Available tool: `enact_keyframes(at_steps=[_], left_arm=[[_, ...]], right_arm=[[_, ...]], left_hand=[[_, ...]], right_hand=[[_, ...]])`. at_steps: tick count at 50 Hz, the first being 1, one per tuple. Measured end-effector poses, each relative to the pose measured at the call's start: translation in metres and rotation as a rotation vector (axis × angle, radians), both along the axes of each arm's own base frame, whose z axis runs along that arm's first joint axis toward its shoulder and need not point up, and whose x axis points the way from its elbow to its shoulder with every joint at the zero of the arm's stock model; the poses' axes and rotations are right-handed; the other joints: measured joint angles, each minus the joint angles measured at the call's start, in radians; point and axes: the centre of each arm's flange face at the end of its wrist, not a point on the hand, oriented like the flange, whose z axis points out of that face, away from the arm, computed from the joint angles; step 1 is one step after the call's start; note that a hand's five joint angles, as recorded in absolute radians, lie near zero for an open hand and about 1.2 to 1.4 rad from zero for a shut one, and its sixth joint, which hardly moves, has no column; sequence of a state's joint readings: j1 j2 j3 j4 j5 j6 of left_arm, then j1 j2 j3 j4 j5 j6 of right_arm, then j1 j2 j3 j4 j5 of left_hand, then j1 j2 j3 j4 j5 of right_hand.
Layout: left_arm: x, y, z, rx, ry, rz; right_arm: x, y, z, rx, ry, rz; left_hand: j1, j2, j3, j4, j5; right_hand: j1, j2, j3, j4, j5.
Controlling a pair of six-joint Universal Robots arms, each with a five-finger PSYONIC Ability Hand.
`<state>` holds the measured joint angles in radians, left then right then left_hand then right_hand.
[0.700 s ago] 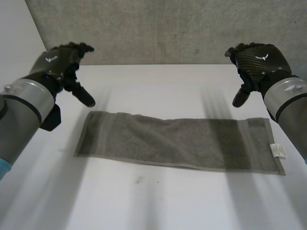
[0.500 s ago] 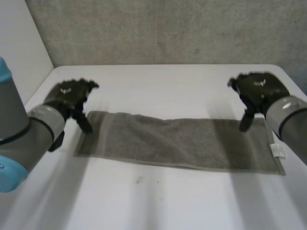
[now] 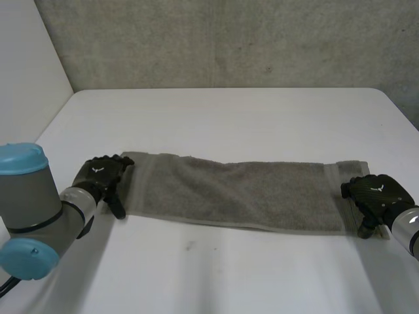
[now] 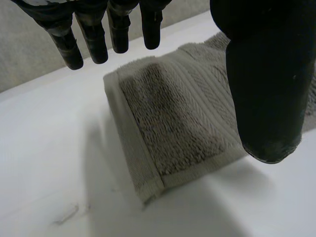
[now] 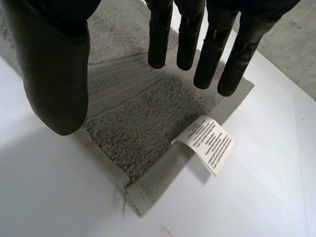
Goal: Fold the towel.
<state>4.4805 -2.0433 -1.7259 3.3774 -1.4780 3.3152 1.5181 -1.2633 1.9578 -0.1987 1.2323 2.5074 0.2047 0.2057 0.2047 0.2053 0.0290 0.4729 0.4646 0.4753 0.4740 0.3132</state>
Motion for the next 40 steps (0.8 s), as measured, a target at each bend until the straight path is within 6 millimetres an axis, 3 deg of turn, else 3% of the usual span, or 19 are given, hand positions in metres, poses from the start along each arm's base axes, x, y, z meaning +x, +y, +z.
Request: enact_keyframes(at_steps=[5,14,16,27,34,35,38,40], left_arm=[[0.000,0.001,-0.004,0.005,-0.025,-0.010],[0.000,0.001,-0.004,0.002,-0.042,-0.015],[0.001,0.002,-0.004,0.003,-0.042,-0.014],[0.002,0.007,-0.004,0.011,-0.042,-0.016],[0.002,0.008,-0.006,0.016,-0.043,-0.018],[0.002,0.008,-0.006,0.016,-0.043,-0.018],[0.002,0.008,-0.006,0.016,-0.044,-0.018],[0.002,0.008,-0.006,0.016,-0.044,-0.018]], right_arm=[[-0.002,0.001,-0.005,-0.010,0.029,0.023],[-0.003,-0.008,-0.015,-0.036,0.047,0.027],[-0.005,-0.012,-0.013,-0.060,0.048,0.022],[-0.009,-0.021,0.025,-0.213,0.008,-0.017],[-0.008,-0.019,0.029,-0.189,-0.086,-0.039],[-0.008,-0.019,0.029,-0.186,-0.089,-0.040],[-0.006,-0.016,0.021,-0.142,-0.104,-0.038],[-0.006,-0.013,0.013,-0.105,-0.103,-0.036]], left_hand=[[0.000,0.000,0.000,0.000,0.000],[-0.003,-0.002,-0.002,-0.002,0.000],[-0.003,-0.002,-0.002,-0.002,0.000],[-0.005,-0.008,-0.007,-0.008,0.000],[-0.005,-0.009,-0.007,-0.008,0.000],[-0.005,-0.009,-0.007,-0.008,0.000],[-0.005,-0.009,-0.007,-0.008,0.000],[-0.005,-0.009,-0.007,-0.008,0.000]], right_hand=[[0.080,0.084,0.079,0.077,0.073],[0.781,0.802,0.771,0.775,0.770],[0.870,0.872,0.856,0.862,0.863],[0.871,0.872,0.861,0.866,0.867],[0.852,0.861,0.850,0.855,0.854],[0.792,0.795,0.796,0.801,0.793],[0.325,0.326,0.322,0.336,0.313],[0.274,0.284,0.273,0.278,0.247]])
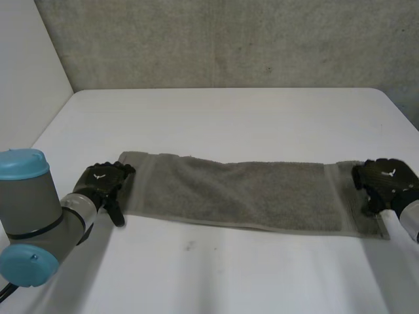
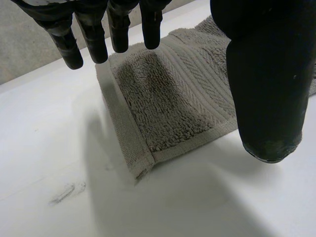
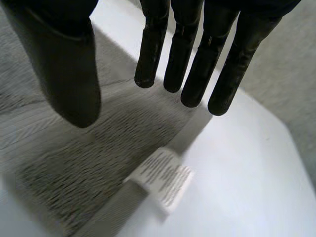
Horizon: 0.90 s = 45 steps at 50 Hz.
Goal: Fold the towel.
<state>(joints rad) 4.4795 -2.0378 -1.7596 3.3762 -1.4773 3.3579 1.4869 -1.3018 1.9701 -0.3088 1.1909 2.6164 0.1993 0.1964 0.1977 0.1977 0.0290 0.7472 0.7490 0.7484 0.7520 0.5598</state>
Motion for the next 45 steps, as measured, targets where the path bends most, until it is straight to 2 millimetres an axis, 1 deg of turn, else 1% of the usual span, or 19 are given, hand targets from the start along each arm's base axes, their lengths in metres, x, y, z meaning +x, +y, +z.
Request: enact_keyframes(at_steps=[6,8,13,14,15,16,18,19,25,33,34,35,36,37,39,42,45], left_arm=[[0.000,0.000,0.001,-0.001,0.000,0.000],[0.000,0.000,0.001,-0.002,0.000,0.000],[0.000,0.000,0.002,-0.005,0.001,0.001],[0.000,0.000,0.002,-0.005,0.001,0.001],[0.000,0.000,0.003,-0.006,0.002,0.001],[0.000,0.000,0.003,-0.008,0.002,0.001],[0.000,0.000,0.004,-0.011,0.003,0.001],[0.000,0.000,0.004,-0.011,0.003,0.001],[0.001,0.001,0.006,-0.013,0.005,0.000],[0.001,0.001,0.007,-0.016,0.007,0.001],[0.001,0.001,0.007,-0.016,0.007,0.001],[0.001,0.001,0.007,-0.016,0.007,0.001],[0.001,0.001,0.007,-0.016,0.007,0.001],[0.001,0.001,0.007,-0.016,0.007,0.001],[0.001,0.001,0.007,-0.016,0.007,0.001],[0.001,0.002,0.007,-0.016,0.007,0.001],[0.001,0.002,0.007,-0.014,0.007,0.000]], right_arm=[[-0.001,0.002,-0.018,0.065,0.039,0.017],[-0.002,0.002,-0.022,0.072,0.052,0.021],[-0.005,-0.001,-0.031,0.088,0.079,0.025],[-0.005,-0.001,-0.031,0.088,0.081,0.024],[-0.006,-0.002,-0.032,0.088,0.082,0.024],[-0.006,-0.002,-0.032,0.085,0.082,0.025],[-0.006,-0.003,-0.032,0.078,0.080,0.028],[-0.005,-0.004,-0.032,0.073,0.079,0.030],[-0.002,-0.009,-0.028,0.019,0.058,0.067],[0.003,-0.007,-0.022,0.003,0.038,0.106],[0.003,-0.007,-0.022,0.004,0.038,0.107],[0.003,-0.006,-0.021,0.007,0.037,0.107],[0.003,-0.006,-0.021,0.009,0.037,0.106],[0.003,-0.005,-0.021,0.016,0.036,0.106],[0.003,-0.003,-0.022,0.035,0.034,0.105],[0.002,-0.001,-0.026,0.060,0.034,0.105],[0.001,0.000,-0.029,0.079,0.035,0.102]], left_hand=[[-0.007,-0.007,-0.007,-0.007,0.000],[-0.008,-0.007,-0.009,-0.009,0.000],[-0.008,-0.008,-0.010,-0.009,0.000],[-0.008,-0.009,-0.010,-0.009,0.000],[-0.008,-0.009,-0.010,-0.010,0.000],[-0.008,-0.009,-0.010,-0.010,0.000],[-0.009,-0.010,-0.011,-0.011,0.000],[-0.009,-0.010,-0.011,-0.011,0.000],[-0.009,-0.011,-0.011,-0.011,0.000],[-0.009,-0.011,-0.011,-0.011,0.000],[-0.009,-0.011,-0.011,-0.011,0.000],[-0.009,-0.011,-0.011,-0.011,0.000],[-0.009,-0.011,-0.011,-0.011,0.000],[-0.009,-0.011,-0.011,-0.011,0.000],[-0.009,-0.011,-0.011,-0.011,0.000],[-0.009,-0.011,-0.011,-0.011,0.000],[-0.009,-0.011,-0.011,-0.011,0.000]], right_hand=[[0.006,0.003,0.006,0.003,0.025],[0.016,0.004,0.016,0.012,0.037],[0.174,0.175,0.173,0.169,0.183],[0.184,0.186,0.183,0.179,0.191],[0.264,0.263,0.262,0.258,0.261],[0.401,0.399,0.394,0.392,0.411],[0.556,0.544,0.537,0.534,0.560],[0.587,0.577,0.570,0.568,0.598],[0.601,0.589,0.589,0.590,0.618],[0.599,0.587,0.587,0.588,0.618],[0.542,0.531,0.531,0.546,0.570],[0.352,0.356,0.361,0.361,0.377],[0.279,0.262,0.270,0.287,0.302],[0.100,0.105,0.111,0.111,0.121],[-0.057,-0.058,-0.060,-0.055,-0.054],[-0.095,-0.074,-0.101,-0.104,-0.112],[-0.104,-0.074,-0.103,-0.105,-0.117]])
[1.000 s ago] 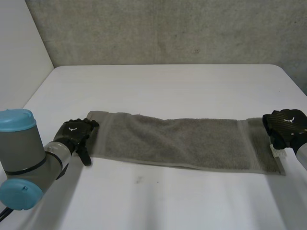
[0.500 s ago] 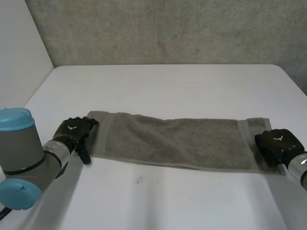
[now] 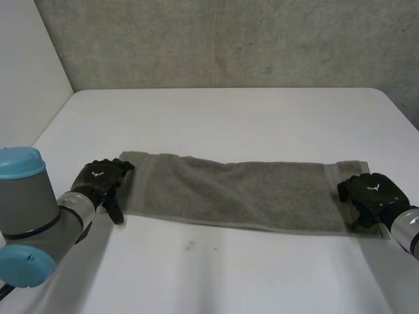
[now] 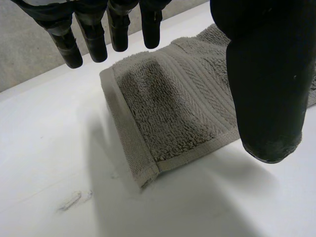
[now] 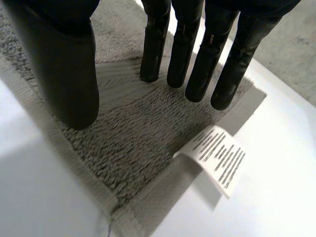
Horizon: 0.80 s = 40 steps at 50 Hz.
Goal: Fold the towel.
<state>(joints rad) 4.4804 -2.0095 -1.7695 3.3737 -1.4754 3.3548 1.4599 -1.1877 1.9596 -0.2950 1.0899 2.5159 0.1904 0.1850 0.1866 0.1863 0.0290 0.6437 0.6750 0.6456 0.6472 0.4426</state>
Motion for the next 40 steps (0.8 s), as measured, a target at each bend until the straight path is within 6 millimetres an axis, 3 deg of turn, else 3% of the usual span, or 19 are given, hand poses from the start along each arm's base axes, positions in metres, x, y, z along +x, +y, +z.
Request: enact_keyframes(at_steps=[25,31,37,40], left_arm=[[0.000,0.001,0.000,0.002,0.001,-0.002],[0.000,0.001,0.000,0.002,0.001,-0.002],[0.000,0.001,0.000,0.002,0.001,-0.002],[0.000,0.001,0.000,0.002,0.001,-0.001]], right_arm=[[-0.006,-0.013,-0.008,-0.009,-0.003,-0.018],[-0.005,-0.020,-0.005,-0.031,-0.004,-0.020],[-0.006,-0.029,-0.001,-0.047,-0.023,-0.030],[-0.007,-0.033,0.000,-0.047,-0.041,-0.039]], left_hand=[[0.000,0.000,0.000,0.000,0.000],[0.000,0.000,0.000,0.000,0.000],[0.000,0.000,0.000,0.000,0.000],[0.000,0.000,0.000,0.000,0.000]], right_hand=[[0.134,0.011,0.131,0.125,0.103],[0.169,0.136,0.167,0.164,0.103],[0.254,0.224,0.252,0.247,0.257],[0.414,0.381,0.408,0.407,0.421]])
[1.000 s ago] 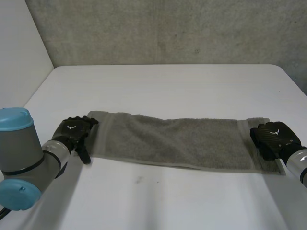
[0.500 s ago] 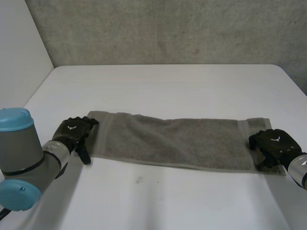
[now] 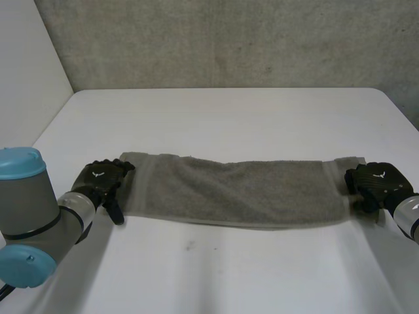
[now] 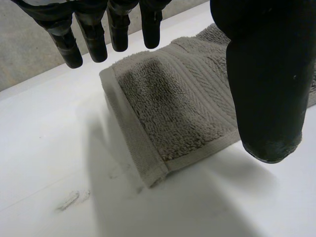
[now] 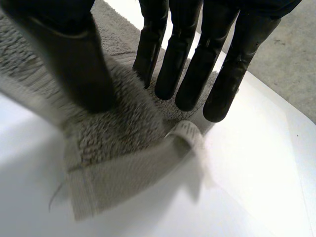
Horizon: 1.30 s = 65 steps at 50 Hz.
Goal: Fold the towel.
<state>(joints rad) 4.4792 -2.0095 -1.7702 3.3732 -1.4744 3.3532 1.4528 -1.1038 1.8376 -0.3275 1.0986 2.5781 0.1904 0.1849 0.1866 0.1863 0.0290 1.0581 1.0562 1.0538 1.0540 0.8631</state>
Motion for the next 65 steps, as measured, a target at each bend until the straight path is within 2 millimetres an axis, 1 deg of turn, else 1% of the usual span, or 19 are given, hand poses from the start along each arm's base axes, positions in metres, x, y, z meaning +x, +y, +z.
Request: enact_keyframes(at_steps=[2,6,12,18,23,27,31,38,53,60,65], left_arm=[[0.000,0.000,0.000,0.000,0.000,0.000],[0.000,0.000,0.000,0.000,0.000,0.000],[0.000,0.000,0.000,0.002,-0.001,0.000],[-0.002,0.003,0.000,0.009,0.000,-0.007],[-0.004,0.009,-0.002,0.021,0.010,-0.038],[-0.008,0.013,-0.002,0.030,0.028,-0.078],[-0.011,0.014,-0.003,0.034,0.041,-0.107],[-0.013,0.006,-0.006,0.022,0.046,-0.120],[-0.018,-0.023,-0.010,-0.046,0.050,-0.116],[-0.019,-0.027,-0.013,-0.042,0.048,-0.117],[-0.019,-0.027,-0.014,-0.037,0.046,-0.116]], right_arm=[[0.000,-0.002,0.000,0.001,-0.007,-0.003],[0.000,-0.004,-0.001,0.002,-0.015,-0.005],[-0.001,-0.005,0.004,-0.009,-0.015,-0.008],[-0.001,-0.002,0.020,-0.047,-0.016,-0.016],[0.000,0.006,0.036,-0.065,-0.063,-0.035],[0.001,0.011,0.046,-0.066,-0.118,-0.051],[0.002,0.016,0.050,-0.061,-0.155,-0.056],[0.004,0.022,0.050,-0.054,-0.164,-0.049],[0.009,0.028,0.045,-0.038,-0.158,-0.026],[0.010,0.028,0.044,-0.037,-0.156,-0.025],[0.009,0.029,0.043,-0.043,-0.139,-0.019]], left_hand=[[0.000,0.000,0.000,0.000,0.000],[0.000,0.000,0.000,0.000,0.000],[0.000,0.000,0.000,0.000,0.000],[0.000,0.000,0.000,0.000,0.000],[0.000,0.000,0.000,0.000,0.000],[0.000,0.000,0.000,0.000,0.000],[0.000,0.002,0.002,0.002,0.000],[0.029,0.034,0.032,0.032,0.008],[0.232,0.238,0.237,0.237,0.219],[0.267,0.273,0.272,0.272,0.255],[0.361,0.365,0.363,0.364,0.344]], right_hand=[[0.122,0.119,0.118,0.114,0.118],[0.269,0.263,0.268,0.271,0.287],[0.270,0.266,0.282,0.287,0.295],[0.270,0.266,0.283,0.287,0.295],[0.270,0.266,0.283,0.287,0.295],[0.270,0.266,0.283,0.287,0.295],[0.270,0.266,0.283,0.287,0.295],[0.270,0.266,0.283,0.287,0.295],[0.270,0.266,0.283,0.287,0.295],[0.270,0.266,0.283,0.287,0.295],[0.270,0.266,0.283,0.287,0.295]])
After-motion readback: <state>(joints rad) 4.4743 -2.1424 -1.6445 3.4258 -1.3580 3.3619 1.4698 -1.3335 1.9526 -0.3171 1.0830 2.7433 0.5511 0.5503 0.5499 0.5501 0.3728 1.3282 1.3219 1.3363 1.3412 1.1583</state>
